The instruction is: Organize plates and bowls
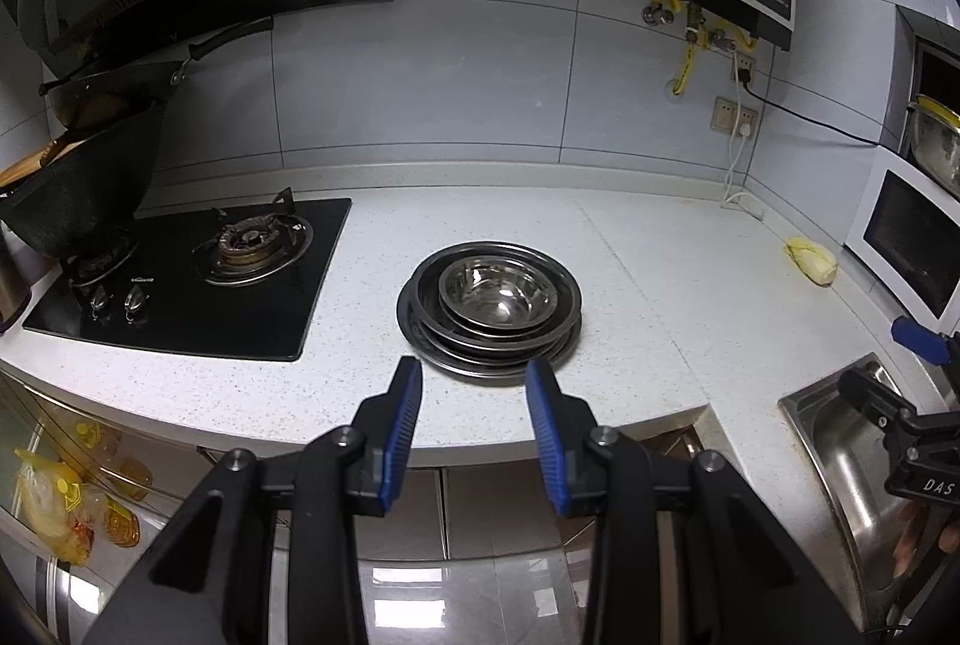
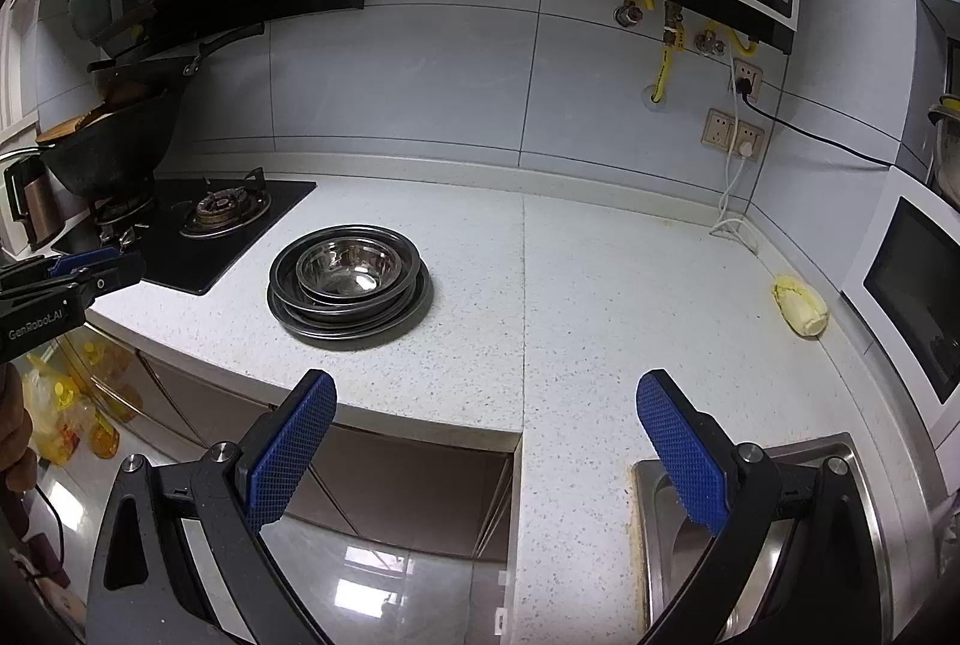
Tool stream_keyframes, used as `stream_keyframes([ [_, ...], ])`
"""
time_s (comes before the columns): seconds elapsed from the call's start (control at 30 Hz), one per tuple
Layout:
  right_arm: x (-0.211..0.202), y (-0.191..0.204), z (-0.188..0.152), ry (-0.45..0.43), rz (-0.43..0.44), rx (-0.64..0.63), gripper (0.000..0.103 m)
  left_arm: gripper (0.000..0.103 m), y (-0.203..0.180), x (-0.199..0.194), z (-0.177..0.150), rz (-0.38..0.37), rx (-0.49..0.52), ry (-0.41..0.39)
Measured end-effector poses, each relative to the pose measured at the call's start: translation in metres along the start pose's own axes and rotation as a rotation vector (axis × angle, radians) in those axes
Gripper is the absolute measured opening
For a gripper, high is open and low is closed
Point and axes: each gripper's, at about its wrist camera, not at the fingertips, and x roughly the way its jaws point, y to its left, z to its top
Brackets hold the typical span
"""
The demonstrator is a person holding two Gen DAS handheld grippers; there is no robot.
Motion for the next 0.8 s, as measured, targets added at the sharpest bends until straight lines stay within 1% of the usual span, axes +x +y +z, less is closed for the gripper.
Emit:
stream_keyframes([
  [0.8,0.007,-0.0034,-0.004,0.017,-0.016,0.002,0.099,0.034,0.0032,0.0085,-0.0019,0.002,0.034,0.002],
])
